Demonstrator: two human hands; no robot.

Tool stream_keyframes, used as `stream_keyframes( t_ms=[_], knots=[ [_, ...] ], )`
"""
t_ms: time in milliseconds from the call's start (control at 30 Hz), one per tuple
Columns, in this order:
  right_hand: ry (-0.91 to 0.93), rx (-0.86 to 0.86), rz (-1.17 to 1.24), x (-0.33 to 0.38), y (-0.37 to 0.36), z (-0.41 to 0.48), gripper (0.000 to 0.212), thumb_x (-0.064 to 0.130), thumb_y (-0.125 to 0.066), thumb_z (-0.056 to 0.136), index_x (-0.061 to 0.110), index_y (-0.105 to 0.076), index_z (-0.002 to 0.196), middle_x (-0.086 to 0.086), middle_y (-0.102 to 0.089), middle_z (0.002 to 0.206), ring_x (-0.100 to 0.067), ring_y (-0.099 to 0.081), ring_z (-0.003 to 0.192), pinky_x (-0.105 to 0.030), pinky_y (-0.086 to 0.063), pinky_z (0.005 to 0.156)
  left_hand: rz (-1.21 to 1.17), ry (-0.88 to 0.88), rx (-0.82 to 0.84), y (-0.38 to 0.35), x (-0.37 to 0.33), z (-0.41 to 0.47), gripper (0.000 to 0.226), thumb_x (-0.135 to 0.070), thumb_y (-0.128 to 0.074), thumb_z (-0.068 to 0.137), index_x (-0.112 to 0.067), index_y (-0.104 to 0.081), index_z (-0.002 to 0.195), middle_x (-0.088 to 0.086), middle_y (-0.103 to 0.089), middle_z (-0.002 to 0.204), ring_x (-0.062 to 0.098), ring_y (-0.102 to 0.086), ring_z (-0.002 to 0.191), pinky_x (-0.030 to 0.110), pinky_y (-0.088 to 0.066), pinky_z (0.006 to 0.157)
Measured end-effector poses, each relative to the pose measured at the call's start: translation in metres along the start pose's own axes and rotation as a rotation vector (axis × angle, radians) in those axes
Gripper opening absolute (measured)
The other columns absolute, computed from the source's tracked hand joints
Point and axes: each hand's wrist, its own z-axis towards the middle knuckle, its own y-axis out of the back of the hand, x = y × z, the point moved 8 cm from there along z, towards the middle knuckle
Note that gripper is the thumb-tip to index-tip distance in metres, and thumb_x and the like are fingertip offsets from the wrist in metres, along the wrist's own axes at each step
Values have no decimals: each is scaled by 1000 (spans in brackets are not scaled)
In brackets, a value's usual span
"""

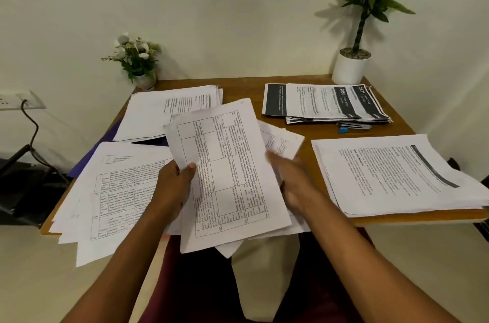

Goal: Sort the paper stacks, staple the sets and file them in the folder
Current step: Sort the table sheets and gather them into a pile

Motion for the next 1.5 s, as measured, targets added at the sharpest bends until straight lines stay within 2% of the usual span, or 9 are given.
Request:
stream_keyframes(
  t_ms=[200,433,567,700,967,1100,1300,1400,1500],
  knots=[
    [48,4,-154,-13,-5,1,26,41,-51,105,29,-59,127,1,-76,112,-24,-76,90,-29,-56,57,21,1,-8,1,-3,-3,33,-29,-53,105,-24,-60,137,-18,-69,103,6,-64,95,33,-52,81],
    [84,6,-43,-10,6,9,25,31,-48,107,28,-59,130,1,-74,121,-27,-73,104,-56,-58,91,60,-28,-5,0,-2,-1,36,-33,-53,105,-22,-58,139,-11,-70,113,9,-65,101,33,-53,80],
    [79,12,-10,-10,7,11,25,29,-48,108,27,-59,130,-1,-74,119,-27,-73,105,-57,-57,91,32,-28,22,-2,-9,-1,38,-30,-54,105,-22,-57,142,-8,-71,119,19,-66,110,46,-53,97],
    [94,-4,-3,-5,11,10,27,26,-48,108,21,-61,131,-1,-75,117,-23,-74,102,-49,-60,90,203,-107,-13,-4,-24,-3,35,-34,-51,105,-23,-57,138,-14,-63,107,9,-62,92,23,-45,68],
    [207,134,-172,43,2,-7,26,28,-60,102,18,-67,126,-2,-76,114,-21,-73,105,-43,-59,92,302,-260,-129,-2,-65,-12,31,-49,-62,96,-24,-64,114,-11,-67,100,7,-65,81,20,-48,64],
    [158,204,-239,46,-14,-20,29,32,-63,101,12,-71,120,-11,-77,106,-27,-75,95,-38,-61,80,-29,-41,26,-11,-46,-1,33,-31,-66,97,-25,-59,129,-14,-68,105,3,-65,89,22,-49,69],
    [-47,357,156,9,-49,-21,80,72,-17,99,16,-64,132,-13,-72,124,-32,-71,106,-47,-57,84,-207,58,25,20,-19,6,53,-23,-69,94,-17,-53,145,1,-66,132,24,-61,122,44,-46,108],
    [135,119,-269,0,-45,-11,54,58,-39,104,14,-70,112,-7,-75,102,-23,-68,81,-33,-52,65,-295,89,25,32,-7,9,51,-25,-68,95,-15,-55,144,4,-67,133,24,-62,124,50,-42,113],
    [347,47,-871,-5,-58,-15,41,49,-66,94,20,-67,124,0,-70,118,-16,-66,102,-29,-54,87,-130,72,-23,43,0,16,40,-32,-65,98,-8,-62,130,12,-72,119,32,-68,111,56,-51,102]
  ],
)
